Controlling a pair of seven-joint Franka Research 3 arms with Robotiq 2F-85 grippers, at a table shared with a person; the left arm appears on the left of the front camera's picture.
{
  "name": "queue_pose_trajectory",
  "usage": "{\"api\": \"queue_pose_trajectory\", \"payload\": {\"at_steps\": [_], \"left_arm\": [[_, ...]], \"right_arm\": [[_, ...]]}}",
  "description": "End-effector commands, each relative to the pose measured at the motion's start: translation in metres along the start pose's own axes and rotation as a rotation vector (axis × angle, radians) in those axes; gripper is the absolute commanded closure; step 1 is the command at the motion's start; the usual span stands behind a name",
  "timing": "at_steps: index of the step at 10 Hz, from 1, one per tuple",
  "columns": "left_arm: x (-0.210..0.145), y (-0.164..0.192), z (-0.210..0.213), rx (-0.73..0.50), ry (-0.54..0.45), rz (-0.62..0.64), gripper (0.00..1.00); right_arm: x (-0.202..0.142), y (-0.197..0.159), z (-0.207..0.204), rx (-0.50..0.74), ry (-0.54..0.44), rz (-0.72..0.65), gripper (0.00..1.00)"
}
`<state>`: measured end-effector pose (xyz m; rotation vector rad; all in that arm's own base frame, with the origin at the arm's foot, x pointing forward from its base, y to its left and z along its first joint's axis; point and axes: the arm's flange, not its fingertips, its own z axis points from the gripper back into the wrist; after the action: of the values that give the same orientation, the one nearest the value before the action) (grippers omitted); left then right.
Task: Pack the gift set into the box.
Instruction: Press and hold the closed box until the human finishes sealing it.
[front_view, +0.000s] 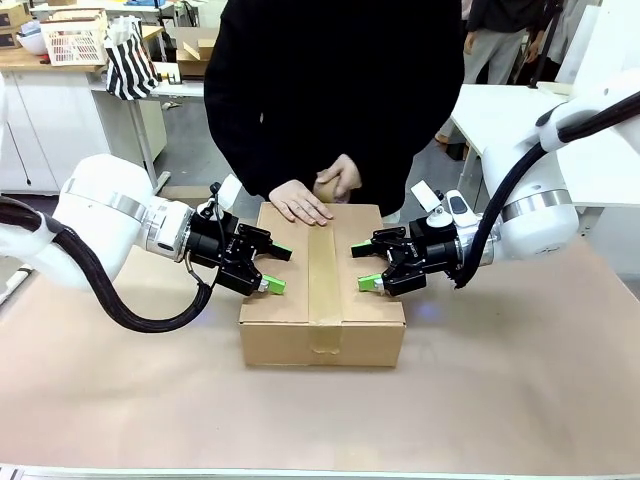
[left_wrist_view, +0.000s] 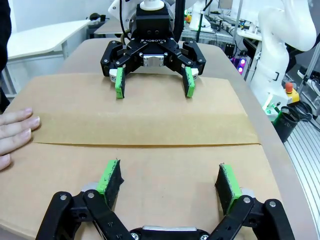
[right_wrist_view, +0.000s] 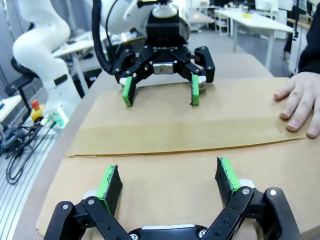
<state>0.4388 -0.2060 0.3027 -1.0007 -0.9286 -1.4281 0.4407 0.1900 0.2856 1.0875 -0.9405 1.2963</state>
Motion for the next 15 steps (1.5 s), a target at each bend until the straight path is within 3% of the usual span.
{"api": "queue_pose_trajectory", "payload": {"at_steps": [1,15], "left_arm": [[-0.0042,-0.0019,0.0006,-0.004,-0.001,-0.012,0.00],[-0.0042,-0.0019,0.0006,-0.004,-0.001,-0.012,0.00]], "right_arm": [[0.0000,0.0008,0.0002,-0.002,0.001,-0.001,0.00],[0.0000,0.0008,0.0002,-0.002,0.001,-0.001,0.00]]}}
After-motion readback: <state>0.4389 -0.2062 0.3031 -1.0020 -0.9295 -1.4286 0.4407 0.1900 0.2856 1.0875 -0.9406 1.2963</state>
